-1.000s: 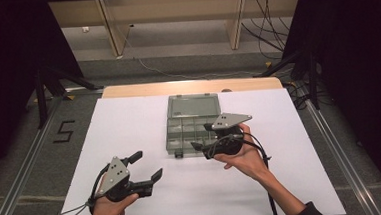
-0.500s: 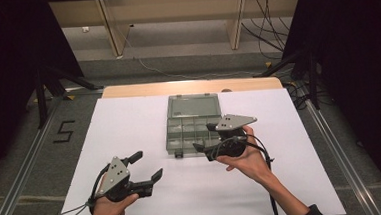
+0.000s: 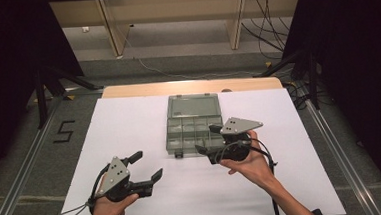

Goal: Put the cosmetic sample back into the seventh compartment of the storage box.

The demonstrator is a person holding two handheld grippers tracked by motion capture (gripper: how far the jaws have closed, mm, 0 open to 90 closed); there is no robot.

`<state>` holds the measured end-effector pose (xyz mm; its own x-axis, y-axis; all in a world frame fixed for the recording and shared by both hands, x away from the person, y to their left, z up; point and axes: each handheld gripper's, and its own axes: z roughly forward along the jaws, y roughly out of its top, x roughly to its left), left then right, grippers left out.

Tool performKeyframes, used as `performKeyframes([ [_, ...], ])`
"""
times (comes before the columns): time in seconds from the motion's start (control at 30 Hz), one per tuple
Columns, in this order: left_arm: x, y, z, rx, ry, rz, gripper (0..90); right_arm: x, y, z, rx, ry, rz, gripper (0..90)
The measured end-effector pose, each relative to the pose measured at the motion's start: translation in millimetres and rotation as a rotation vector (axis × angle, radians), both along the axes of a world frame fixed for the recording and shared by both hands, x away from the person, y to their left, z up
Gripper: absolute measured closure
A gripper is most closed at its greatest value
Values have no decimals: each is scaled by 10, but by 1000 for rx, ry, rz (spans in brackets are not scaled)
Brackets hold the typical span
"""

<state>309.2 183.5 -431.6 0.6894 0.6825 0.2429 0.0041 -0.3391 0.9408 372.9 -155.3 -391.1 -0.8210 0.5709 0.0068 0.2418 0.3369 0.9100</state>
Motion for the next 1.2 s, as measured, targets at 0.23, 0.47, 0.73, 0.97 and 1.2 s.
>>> performKeyframes([
  [0.23, 0, -1, 0, 0, 0, 1, 157, -81, -95, -20, 33, -1, -11, 212],
  [0.47, -1, -2, 0, 0, 0, 0, 157, -164, -213, -39, 48, -5, -35, 210],
  [0.73, 1, -1, 0, 2, 0, 0, 157, -224, -272, -70, 78, -23, -39, 209],
  [0.97, 0, -3, 0, 2, 0, 0, 157, -277, -343, -77, 87, -22, -50, 208],
  [1.2, -1, -4, 0, 2, 0, -1, 157, -312, -393, -93, 102, -59, -66, 207],
])
